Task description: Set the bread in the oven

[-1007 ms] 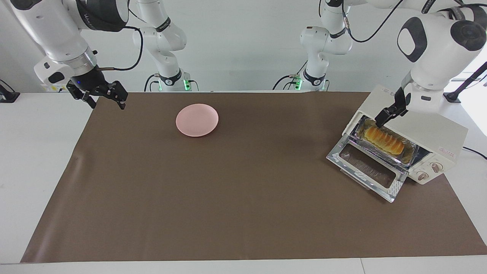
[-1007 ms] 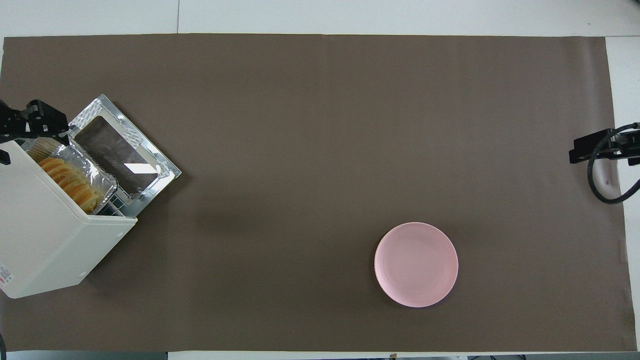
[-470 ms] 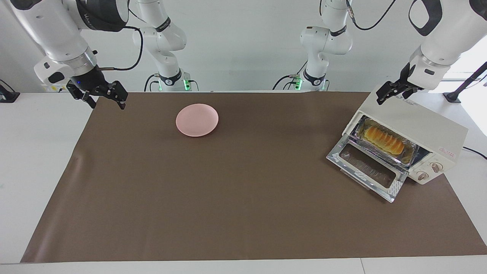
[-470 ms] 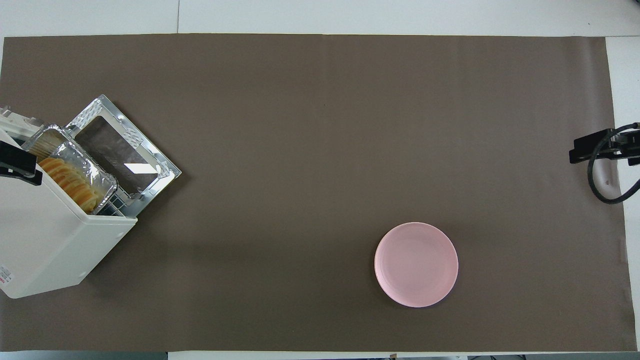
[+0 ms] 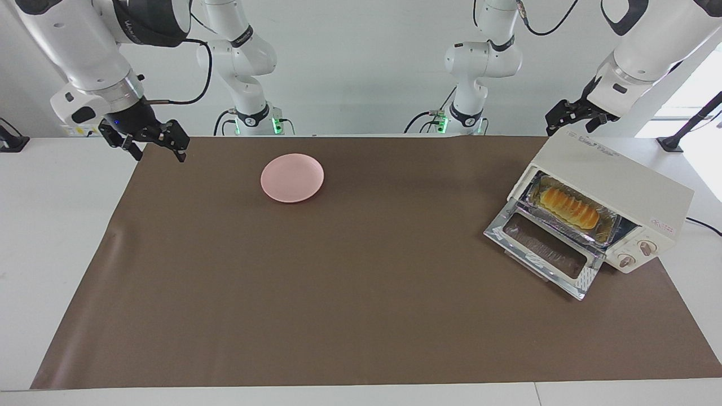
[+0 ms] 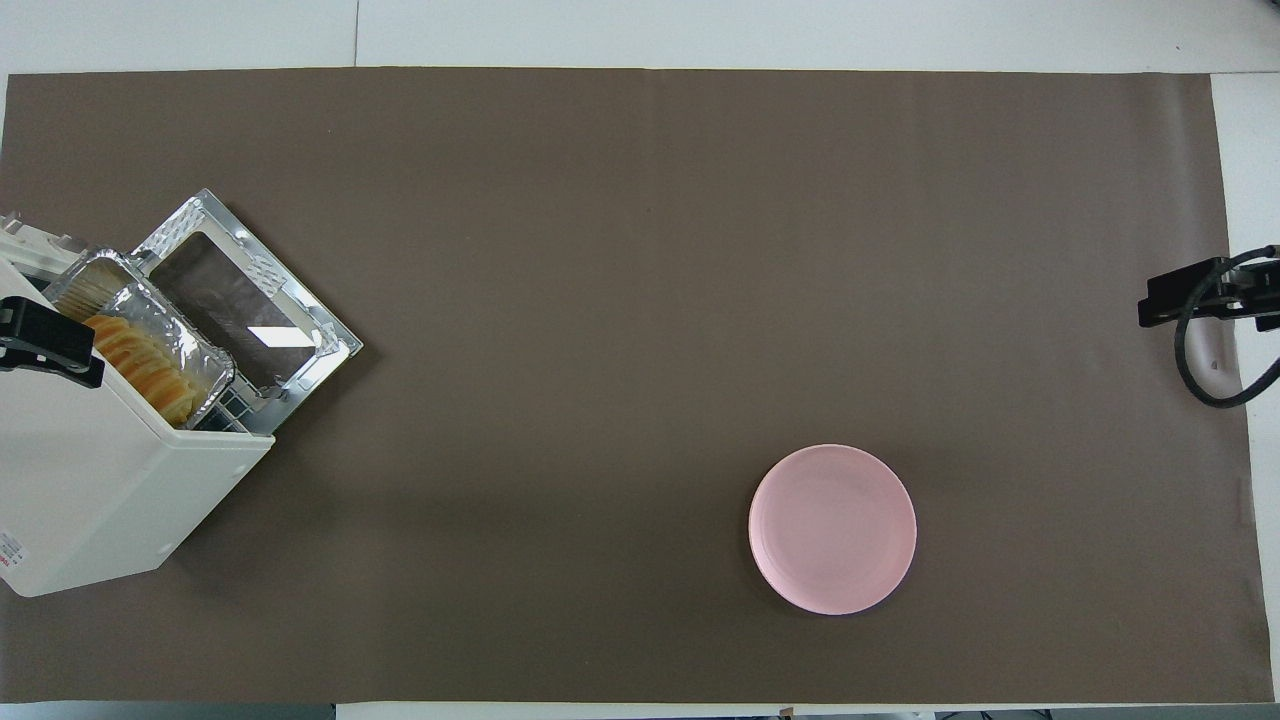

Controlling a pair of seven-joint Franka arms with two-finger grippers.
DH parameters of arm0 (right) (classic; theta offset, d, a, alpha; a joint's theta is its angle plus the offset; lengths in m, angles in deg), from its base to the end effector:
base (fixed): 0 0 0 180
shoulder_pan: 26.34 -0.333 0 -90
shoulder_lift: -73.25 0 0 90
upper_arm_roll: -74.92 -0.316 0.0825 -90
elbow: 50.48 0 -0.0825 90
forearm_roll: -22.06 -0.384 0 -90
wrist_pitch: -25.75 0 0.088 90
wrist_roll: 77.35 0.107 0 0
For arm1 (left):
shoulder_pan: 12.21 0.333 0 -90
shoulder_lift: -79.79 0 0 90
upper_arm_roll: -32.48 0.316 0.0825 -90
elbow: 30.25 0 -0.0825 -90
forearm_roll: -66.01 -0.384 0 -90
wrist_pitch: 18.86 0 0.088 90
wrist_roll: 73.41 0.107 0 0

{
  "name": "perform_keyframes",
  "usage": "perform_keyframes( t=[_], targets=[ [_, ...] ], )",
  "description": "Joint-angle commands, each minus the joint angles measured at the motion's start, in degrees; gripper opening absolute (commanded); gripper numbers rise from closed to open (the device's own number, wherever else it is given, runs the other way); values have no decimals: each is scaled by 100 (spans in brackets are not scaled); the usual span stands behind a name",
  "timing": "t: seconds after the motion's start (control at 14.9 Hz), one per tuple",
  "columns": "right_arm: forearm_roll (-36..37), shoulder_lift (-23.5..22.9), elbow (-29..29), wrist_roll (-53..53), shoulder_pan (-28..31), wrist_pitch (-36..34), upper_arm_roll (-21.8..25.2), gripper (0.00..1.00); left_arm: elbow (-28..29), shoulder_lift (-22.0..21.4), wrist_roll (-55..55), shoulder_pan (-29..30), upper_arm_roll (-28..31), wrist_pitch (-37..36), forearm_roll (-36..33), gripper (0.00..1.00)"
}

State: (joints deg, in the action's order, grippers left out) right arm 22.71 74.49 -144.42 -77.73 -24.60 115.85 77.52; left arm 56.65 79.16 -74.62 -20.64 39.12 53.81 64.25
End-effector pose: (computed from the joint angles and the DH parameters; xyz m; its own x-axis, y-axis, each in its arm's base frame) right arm 0.5445 -0.0428 0.6041 0.9966 -0.0689 -0.0455 -0.0685 -0.9976 0.0100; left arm 0.5171 -0.0118 0.6325 0.9721 -0.0004 -0.2344 -0.0087 -0.9994 -0.0343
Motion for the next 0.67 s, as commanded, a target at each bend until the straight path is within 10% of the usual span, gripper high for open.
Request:
perform_keyframes(
  t=[0.0,0.6],
  targets=[
    [-13,104,-98,-68,-24,7,21,100,398,-307,68,61,-93,237,-61,100],
    [-13,104,-98,-68,-24,-1,21,100,539,-351,94,8,-146,624,-69,100]
  ],
)
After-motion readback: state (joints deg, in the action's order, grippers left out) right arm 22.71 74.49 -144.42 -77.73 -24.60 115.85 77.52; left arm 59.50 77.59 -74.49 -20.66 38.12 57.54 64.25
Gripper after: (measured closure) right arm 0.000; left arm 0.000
